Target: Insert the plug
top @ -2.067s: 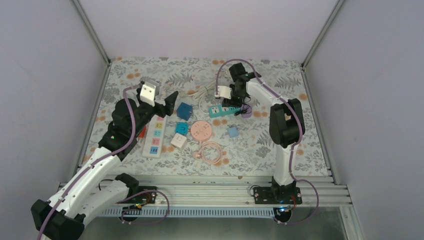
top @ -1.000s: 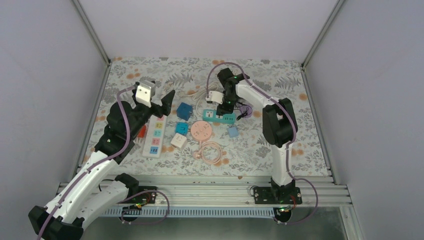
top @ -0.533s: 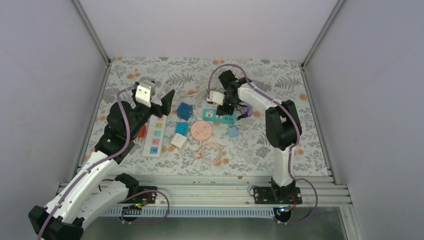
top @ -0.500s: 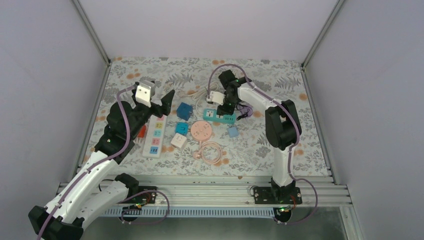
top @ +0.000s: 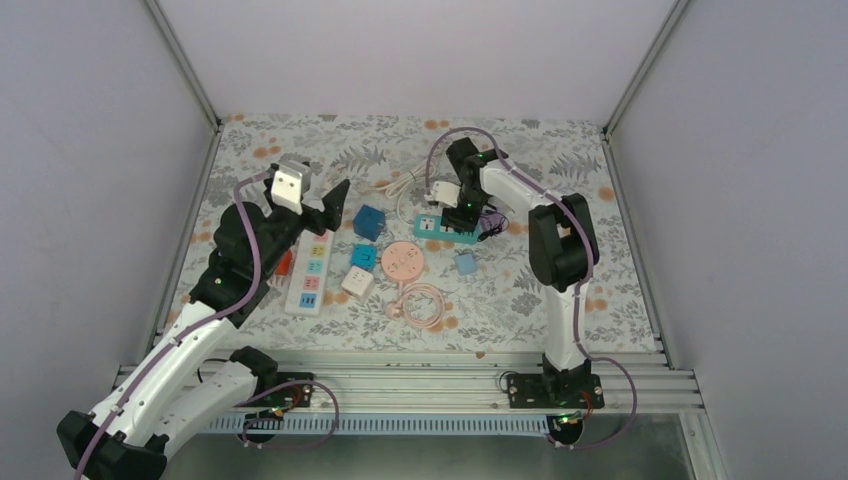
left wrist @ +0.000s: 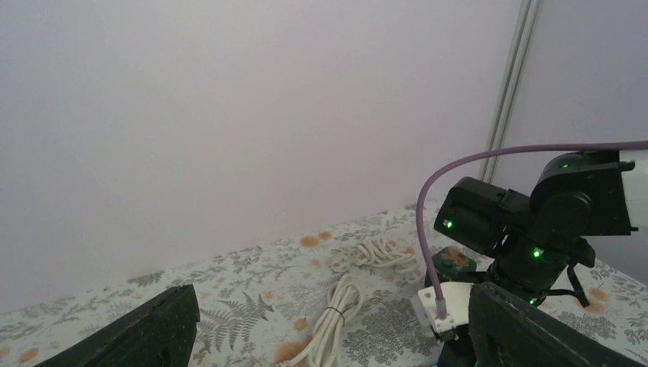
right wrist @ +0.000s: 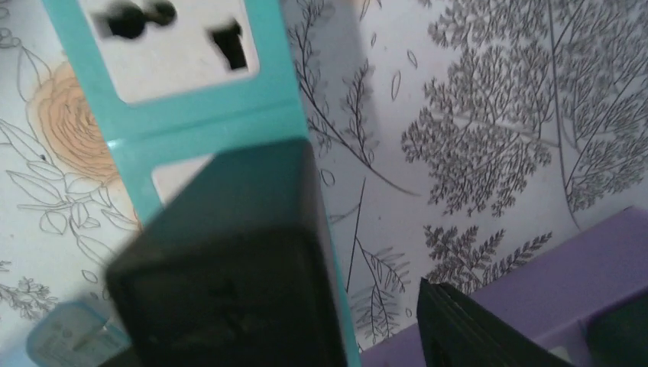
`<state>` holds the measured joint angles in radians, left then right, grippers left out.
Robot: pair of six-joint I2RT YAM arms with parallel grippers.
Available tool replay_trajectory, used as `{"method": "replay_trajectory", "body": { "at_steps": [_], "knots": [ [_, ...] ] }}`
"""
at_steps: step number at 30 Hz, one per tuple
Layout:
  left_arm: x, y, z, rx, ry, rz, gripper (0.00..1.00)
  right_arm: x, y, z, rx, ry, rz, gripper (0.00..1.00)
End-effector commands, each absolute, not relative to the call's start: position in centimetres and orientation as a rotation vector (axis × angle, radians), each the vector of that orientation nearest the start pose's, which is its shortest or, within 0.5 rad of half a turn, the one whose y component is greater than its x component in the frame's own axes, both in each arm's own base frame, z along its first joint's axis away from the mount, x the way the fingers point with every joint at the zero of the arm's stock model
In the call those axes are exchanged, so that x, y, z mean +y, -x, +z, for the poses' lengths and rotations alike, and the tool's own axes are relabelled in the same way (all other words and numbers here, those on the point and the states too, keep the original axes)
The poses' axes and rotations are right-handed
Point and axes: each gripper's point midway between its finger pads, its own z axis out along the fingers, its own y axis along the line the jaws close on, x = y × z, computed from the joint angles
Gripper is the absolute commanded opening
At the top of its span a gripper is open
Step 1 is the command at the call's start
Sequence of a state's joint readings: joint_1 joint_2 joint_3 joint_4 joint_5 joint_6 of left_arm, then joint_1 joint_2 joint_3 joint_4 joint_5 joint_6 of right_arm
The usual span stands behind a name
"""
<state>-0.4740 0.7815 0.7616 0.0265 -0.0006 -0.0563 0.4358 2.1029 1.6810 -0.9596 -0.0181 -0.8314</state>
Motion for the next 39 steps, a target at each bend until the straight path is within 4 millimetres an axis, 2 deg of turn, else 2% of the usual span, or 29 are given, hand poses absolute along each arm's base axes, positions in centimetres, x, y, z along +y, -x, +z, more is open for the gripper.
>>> {"method": "replay_trajectory", "body": {
  "at_steps": [1,2,3,8,11,15,17,19,21,23,24,27,31,33,36,39],
  "knots": [
    [-14.6,-29.2,36.1,1.536,-0.324,-0.394,0.88,18.5,-41.5,6.6,2.422,1.654,-0.060,0.71],
    [-14.5,-29.4,35.8,1.542,-0.321,-0.382,0.88,19.2,-41.6,7.8,2.390,1.638,-0.030,0.95],
    [-14.5,-29.6,35.5,1.553,-0.318,-0.373,0.88,19.8,-41.5,9.2,2.353,1.627,-0.003,0.99],
    [-14.6,-29.8,35.2,1.565,-0.316,-0.373,0.88,21.2,-40.4,13.6,2.229,1.578,0.086,1.00],
    [-14.7,-29.9,35.3,1.563,-0.307,-0.387,0.88,22.2,-40.3,17.0,2.168,1.455,0.145,1.00],
    [-14.3,-29.8,35.6,1.562,-0.277,-0.393,0.88,24.0,-41.5,24.9,2.059,1.050,0.295,1.00],
    [-13.9,-29.8,35.7,1.562,-0.251,-0.385,0.88,24.4,-40.3,28.5,1.955,0.913,0.382,1.00],
    [-13.5,-29.8,36.0,1.560,-0.227,-0.378,0.88,23.5,-39.8,30.8,1.900,0.718,0.426,1.00],
    [-13.1,-29.6,36.4,1.555,-0.209,-0.372,0.88,21.2,-39.5,32.1,1.920,0.448,0.450,1.00],
    [-12.7,-29.4,36.6,1.551,-0.192,-0.363,0.88,18.8,-39.6,31.0,2.001,0.208,0.490,1.00],
    [-12.6,-29.3,36.8,1.547,-0.185,-0.360,0.88,17.8,-39.4,29.8,2.046,0.103,0.513,1.00],
    [-12.2,-29.3,36.9,1.546,-0.161,-0.352,0.89,16.4,-37.3,24.7,2.152,-0.033,0.564,1.00],
    [-12.0,-29.3,37.0,1.551,-0.143,-0.359,0.90,15.2,-34.6,17.8,2.254,-0.095,0.555,1.00],
    [-12.1,-29.4,36.8,1.556,-0.144,-0.361,0.90,15.5,-33.0,14.2,2.356,-0.073,0.553,1.00],
    [-12.2,-29.6,36.5,1.562,-0.141,-0.361,0.91,16.6,-31.0,10.6,2.465,-0.020,0.547,0.95],
    [-12.1,-29.6,36.5,1.558,-0.127,-0.372,0.91,17.1,-29.8,8.2,2.552,0.016,0.455,0.87]
  ]
}}
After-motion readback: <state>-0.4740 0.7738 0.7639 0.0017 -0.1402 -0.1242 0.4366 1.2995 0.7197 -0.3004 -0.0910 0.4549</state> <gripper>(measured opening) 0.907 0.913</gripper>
